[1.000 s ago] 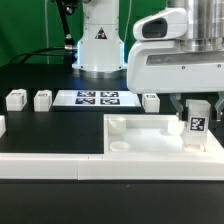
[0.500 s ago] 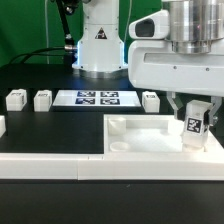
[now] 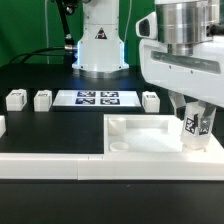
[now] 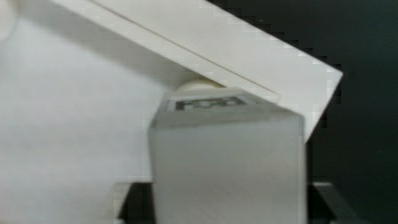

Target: Assemble square table

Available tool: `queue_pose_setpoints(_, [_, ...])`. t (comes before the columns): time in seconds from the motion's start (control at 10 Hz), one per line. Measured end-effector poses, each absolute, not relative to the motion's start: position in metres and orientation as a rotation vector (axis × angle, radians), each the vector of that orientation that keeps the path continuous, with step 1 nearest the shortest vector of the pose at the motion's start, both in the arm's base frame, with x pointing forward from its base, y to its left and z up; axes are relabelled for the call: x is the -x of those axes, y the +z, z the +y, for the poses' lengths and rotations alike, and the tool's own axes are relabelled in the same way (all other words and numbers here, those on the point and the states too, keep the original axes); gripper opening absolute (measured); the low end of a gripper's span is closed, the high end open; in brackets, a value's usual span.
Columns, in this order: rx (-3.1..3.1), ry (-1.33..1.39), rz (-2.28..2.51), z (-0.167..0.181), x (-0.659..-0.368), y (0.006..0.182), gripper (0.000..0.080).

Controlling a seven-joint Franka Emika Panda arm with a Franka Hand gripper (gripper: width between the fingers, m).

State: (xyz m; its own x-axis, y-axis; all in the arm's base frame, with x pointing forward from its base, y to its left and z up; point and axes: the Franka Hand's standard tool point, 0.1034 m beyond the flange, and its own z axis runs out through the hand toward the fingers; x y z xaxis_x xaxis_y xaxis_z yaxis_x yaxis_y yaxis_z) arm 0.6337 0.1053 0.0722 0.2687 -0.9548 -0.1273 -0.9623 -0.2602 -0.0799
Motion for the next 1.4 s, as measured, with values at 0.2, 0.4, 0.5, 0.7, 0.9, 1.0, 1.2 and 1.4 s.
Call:
queue_pose_setpoints(0.2, [2.161, 0.108, 2.038, 0.104, -0.631, 0.071, 0.0296])
queue_pose_setpoints(0.4, [2.020, 0.131, 2.163, 0.105, -0.629, 0.071, 0.0296])
queue_pose_setpoints(0.5, [2.073, 0.125, 2.110, 0.105, -0.628, 0.070, 0.0296])
queue_pose_setpoints(0.7, [2.263, 0.087, 1.922, 0.112, -0.627, 0.072, 0.0481])
queue_pose_setpoints(0.9, [2.538, 0.035, 1.564, 0.128, -0.625, 0.074, 0.0640])
queue_pose_setpoints(1.0, [2.588, 0.028, 1.478, 0.128, -0.625, 0.073, 0.0640])
queue_pose_setpoints(1.2, [2.682, 0.012, 1.301, 0.127, -0.625, 0.073, 0.0649])
queue_pose_setpoints(1.4, [2.843, -0.033, 0.938, 0.120, -0.626, 0.073, 0.0649])
